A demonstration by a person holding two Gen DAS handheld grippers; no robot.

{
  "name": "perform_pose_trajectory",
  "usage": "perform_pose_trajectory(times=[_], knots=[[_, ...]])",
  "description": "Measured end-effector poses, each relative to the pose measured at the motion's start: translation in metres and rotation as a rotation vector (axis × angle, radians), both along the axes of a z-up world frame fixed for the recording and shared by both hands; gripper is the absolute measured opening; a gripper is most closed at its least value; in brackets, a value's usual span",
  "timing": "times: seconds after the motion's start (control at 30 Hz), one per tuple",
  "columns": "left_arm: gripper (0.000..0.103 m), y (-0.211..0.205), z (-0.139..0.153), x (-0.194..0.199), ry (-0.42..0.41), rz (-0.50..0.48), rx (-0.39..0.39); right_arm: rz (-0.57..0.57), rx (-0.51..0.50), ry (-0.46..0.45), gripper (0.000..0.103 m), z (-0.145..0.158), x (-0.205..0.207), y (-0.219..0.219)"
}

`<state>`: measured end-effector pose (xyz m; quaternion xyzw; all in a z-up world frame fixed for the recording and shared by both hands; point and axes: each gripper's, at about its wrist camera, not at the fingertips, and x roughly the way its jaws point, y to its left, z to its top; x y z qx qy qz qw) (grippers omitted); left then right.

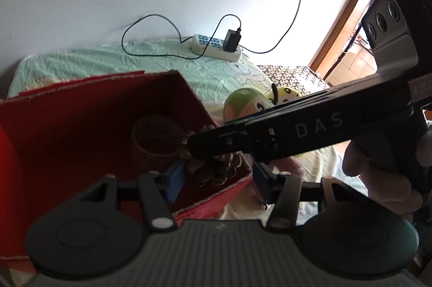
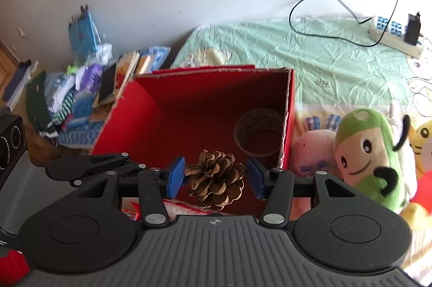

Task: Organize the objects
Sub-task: 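Lift the pine cone with the right gripper and carry it over the box, then lower the pine cone into the box and open the right gripper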

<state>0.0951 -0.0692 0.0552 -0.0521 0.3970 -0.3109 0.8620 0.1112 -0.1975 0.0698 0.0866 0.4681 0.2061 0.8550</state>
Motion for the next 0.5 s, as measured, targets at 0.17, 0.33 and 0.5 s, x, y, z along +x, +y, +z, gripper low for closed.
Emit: perform_pose_trajectory(times=[0.17,0.33,0.5], knots=[[0.056,0.005,-0.026,0.019,0.099,0.037,-0.027,0.073,-0.080,0.086,0.054,-0.017,0.024,0.018],[0.056,0.006,-0.040,0.031,0.163,0.059,-0.042,0.147,-0.194,0.161,0.053,-0.032,0.042,0.038],[0.056,0.005,-0.048,0.041,0.189,0.073,-0.038,0.203,-0.317,0.212,0.041,-0.044,0.054,0.054]])
